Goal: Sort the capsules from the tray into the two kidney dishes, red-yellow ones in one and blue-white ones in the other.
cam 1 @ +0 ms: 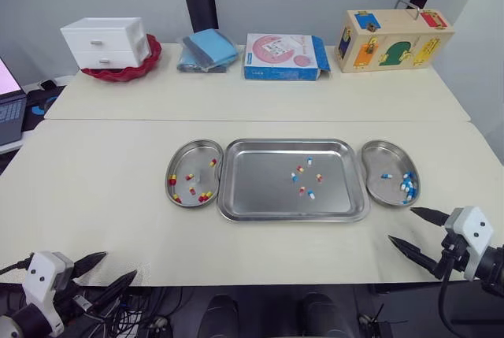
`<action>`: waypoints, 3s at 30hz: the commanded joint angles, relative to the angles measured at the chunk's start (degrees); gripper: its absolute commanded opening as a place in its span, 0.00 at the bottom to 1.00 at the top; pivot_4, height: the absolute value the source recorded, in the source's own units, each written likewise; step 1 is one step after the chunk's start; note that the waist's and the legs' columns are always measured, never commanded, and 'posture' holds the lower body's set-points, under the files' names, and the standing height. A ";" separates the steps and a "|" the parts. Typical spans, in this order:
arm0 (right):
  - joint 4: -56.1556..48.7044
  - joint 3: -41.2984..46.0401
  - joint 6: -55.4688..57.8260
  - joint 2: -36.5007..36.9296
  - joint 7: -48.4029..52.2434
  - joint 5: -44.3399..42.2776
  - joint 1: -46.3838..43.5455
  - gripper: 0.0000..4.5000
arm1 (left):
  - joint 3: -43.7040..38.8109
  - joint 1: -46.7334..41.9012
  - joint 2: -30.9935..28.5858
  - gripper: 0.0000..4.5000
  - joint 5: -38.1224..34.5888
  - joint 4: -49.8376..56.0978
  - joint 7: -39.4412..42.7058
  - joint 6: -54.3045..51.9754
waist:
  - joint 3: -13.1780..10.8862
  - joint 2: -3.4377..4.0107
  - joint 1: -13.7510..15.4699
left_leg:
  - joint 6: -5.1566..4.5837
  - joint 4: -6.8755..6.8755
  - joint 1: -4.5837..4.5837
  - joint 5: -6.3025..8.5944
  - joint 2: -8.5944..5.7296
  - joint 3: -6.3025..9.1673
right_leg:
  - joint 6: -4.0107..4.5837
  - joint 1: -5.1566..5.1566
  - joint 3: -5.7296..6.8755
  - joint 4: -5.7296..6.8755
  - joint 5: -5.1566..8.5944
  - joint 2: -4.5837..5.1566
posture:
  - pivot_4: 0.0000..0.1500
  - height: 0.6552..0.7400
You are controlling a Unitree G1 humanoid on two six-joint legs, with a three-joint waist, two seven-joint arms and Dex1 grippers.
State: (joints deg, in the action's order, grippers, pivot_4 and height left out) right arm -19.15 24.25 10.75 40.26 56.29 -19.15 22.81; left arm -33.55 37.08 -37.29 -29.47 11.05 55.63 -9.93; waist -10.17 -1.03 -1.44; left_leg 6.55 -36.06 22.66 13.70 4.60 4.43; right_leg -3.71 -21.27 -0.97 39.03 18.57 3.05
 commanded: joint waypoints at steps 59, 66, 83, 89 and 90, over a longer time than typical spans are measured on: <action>-18.83 -11.93 1.76 -4.60 -11.13 -1.56 5.37 1.00 | 59.66 -84.97 17.29 0.61 26.94 -36.19 14.57 2.87 | 0.04 0.14 0.01 | -0.01 -0.11 -0.07 -0.04 -0.07 0.02 | -0.15 0.16 -0.02 0.05 -0.09 -0.02 | 1.00 0.62; -20.26 -12.23 3.61 -4.52 -12.27 -1.70 5.34 1.00 | 60.43 -86.58 19.28 0.61 29.58 -38.58 15.95 2.73 | 0.04 0.14 0.02 | -0.01 -0.10 -0.07 -0.04 -0.07 0.02 | -0.15 0.15 -0.02 0.04 -0.09 -0.02 | 1.00 0.62; -23.08 -11.76 6.65 -4.55 -13.72 -2.85 6.78 1.00 | 62.68 -91.37 23.04 0.61 35.29 -45.05 18.32 0.75 | 0.04 0.14 -0.01 | -0.01 -0.11 -0.06 -0.04 -0.07 0.02 | -0.16 0.16 -0.01 0.05 -0.09 -0.02 | 1.00 0.62; -23.50 -12.07 7.34 -4.45 -14.37 -3.14 6.64 1.00 | 62.66 -92.27 24.37 0.61 35.96 -46.94 18.63 0.44 | 0.04 0.14 -0.02 | -0.01 -0.11 -0.07 -0.04 -0.07 0.02 | -0.16 0.17 -0.01 0.05 -0.09 -0.02 | 1.00 0.62; -23.56 -12.18 7.43 -4.47 -14.49 -3.11 6.58 1.00 | 62.67 -92.28 24.46 0.61 36.06 -47.10 18.69 0.49 | 0.04 0.14 -0.02 | -0.01 -0.11 -0.07 -0.04 -0.07 0.03 | -0.16 0.16 -0.01 0.05 -0.09 -0.02 | 1.00 0.62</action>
State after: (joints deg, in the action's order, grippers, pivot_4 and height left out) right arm -40.33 11.70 18.26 35.73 42.18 -21.54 29.50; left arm 29.04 -54.35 -13.18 6.06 -35.90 74.11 -9.54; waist -10.13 -0.89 -1.47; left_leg 6.55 -36.17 22.59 13.66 4.52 4.45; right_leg -3.86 -21.10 -0.99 39.09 18.48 3.03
